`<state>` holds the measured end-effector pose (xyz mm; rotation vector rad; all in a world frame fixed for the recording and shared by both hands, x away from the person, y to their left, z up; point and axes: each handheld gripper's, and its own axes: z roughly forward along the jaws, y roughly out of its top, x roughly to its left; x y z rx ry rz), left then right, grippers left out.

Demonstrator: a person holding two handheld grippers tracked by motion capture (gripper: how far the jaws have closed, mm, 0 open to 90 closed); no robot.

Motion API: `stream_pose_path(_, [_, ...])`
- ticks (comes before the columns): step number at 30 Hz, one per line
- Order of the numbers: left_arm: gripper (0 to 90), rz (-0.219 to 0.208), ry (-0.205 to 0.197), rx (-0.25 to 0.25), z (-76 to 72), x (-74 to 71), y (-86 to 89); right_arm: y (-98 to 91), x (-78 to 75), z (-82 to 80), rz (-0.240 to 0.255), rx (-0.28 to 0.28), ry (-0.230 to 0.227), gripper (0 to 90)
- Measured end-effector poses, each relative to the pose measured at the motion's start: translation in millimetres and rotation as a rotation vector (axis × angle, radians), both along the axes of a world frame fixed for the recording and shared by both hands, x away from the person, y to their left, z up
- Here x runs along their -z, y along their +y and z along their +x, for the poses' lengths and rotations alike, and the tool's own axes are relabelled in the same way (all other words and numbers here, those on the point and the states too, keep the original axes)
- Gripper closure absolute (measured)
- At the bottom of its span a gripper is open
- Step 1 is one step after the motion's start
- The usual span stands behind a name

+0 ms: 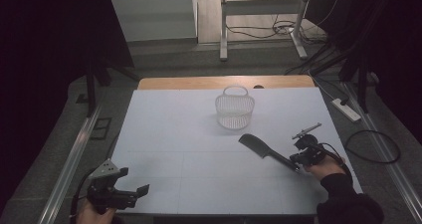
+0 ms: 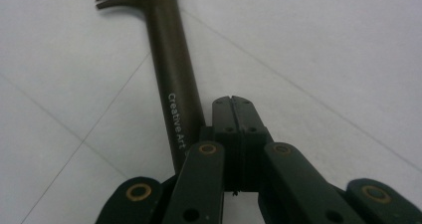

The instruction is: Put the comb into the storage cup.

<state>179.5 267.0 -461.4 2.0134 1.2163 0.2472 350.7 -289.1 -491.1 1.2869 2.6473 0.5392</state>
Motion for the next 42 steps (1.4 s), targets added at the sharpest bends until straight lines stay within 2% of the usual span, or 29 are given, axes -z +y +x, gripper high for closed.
stream_pose_path(17, [2.6, -0.001, 0.001, -0.003, 0.4, 0.2, -0.4, 3.8, -0.5, -21.0, 0.007, -0.031, 0.005, 89.5])
stream_pose_path(21, [2.7, -0.001, 0.002, -0.003, 0.4, 0.2, -0.3, 3.3, -1.6, -21.3, 0.003, -0.026, -0.007, 89.5])
stream_pose_path(26, [2.7, -0.001, 0.003, -0.003, 0.5, 0.2, -0.3, 0.0, -8.6, -22.7, 0.018, -0.011, -0.049, 89.2])
stream_pose_path(33, [2.7, -0.002, 0.003, -0.003, 0.5, 0.3, -0.3, -4.0, -22.1, -27.9, 0.041, 0.019, -0.119, 75.5])
stream_pose_path(36, [2.7, -0.001, 0.004, -0.003, 0.6, 0.3, -0.4, -4.4, -25.6, -29.1, 0.046, 0.024, -0.131, 69.0])
stream_pose_path(42, [2.7, -0.001, 0.006, -0.003, 0.7, 0.3, -0.4, 0.4, -30.6, -30.6, 0.053, 0.021, -0.148, 50.2])
